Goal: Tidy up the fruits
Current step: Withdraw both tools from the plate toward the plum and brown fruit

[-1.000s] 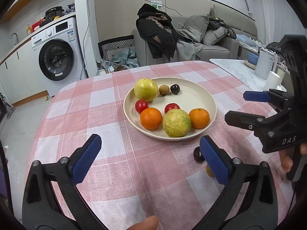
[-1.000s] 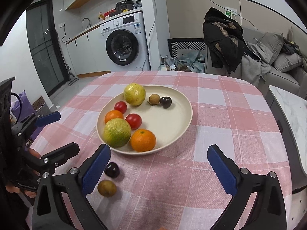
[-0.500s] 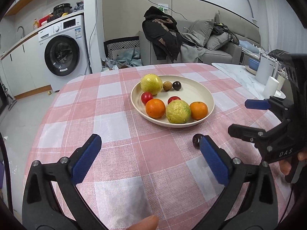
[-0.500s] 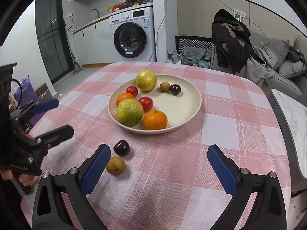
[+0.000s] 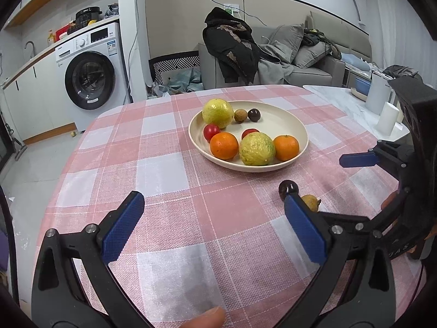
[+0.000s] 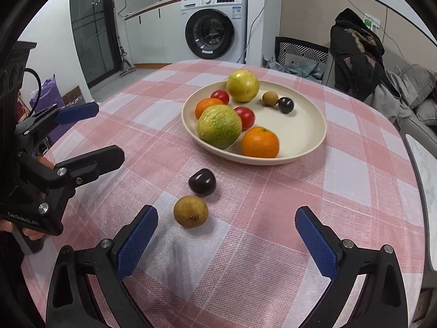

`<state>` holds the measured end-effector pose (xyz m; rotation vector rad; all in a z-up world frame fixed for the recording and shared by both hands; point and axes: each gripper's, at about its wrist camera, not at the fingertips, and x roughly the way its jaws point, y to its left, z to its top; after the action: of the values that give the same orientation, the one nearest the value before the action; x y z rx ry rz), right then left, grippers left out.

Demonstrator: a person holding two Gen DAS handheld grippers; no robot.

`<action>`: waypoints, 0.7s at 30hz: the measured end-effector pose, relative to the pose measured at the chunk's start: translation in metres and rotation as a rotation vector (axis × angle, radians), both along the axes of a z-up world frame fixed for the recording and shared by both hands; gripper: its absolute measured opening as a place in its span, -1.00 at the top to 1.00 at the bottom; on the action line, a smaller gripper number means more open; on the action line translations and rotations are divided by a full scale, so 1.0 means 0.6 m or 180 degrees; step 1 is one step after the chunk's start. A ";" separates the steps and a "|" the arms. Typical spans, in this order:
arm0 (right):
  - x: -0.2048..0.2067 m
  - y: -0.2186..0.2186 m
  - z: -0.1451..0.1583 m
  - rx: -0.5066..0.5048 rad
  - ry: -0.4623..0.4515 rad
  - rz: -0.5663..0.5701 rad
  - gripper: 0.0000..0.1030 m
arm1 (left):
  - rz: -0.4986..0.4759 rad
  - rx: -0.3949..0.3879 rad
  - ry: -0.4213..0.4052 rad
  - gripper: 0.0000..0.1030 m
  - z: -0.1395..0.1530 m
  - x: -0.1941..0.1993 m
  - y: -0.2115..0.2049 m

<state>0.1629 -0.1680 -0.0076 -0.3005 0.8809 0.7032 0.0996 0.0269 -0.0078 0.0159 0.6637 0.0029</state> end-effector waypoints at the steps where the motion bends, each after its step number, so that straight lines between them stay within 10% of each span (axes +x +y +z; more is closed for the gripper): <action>1: -0.001 0.003 -0.003 -0.0023 0.0011 0.0016 -1.00 | -0.0010 0.0003 0.0010 -0.98 -0.001 0.001 -0.001; 7: -0.006 0.013 -0.011 -0.0055 0.0037 0.0095 -0.95 | -0.0036 0.0038 0.0037 -0.98 -0.010 0.004 -0.009; 21: -0.013 0.032 -0.025 -0.0144 0.0087 0.0278 -0.19 | -0.0073 0.0055 0.0107 -0.98 -0.021 0.009 -0.018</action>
<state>0.1550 -0.1488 -0.0225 -0.3723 0.9148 0.7704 0.1052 0.0164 -0.0205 0.0404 0.6971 -0.0139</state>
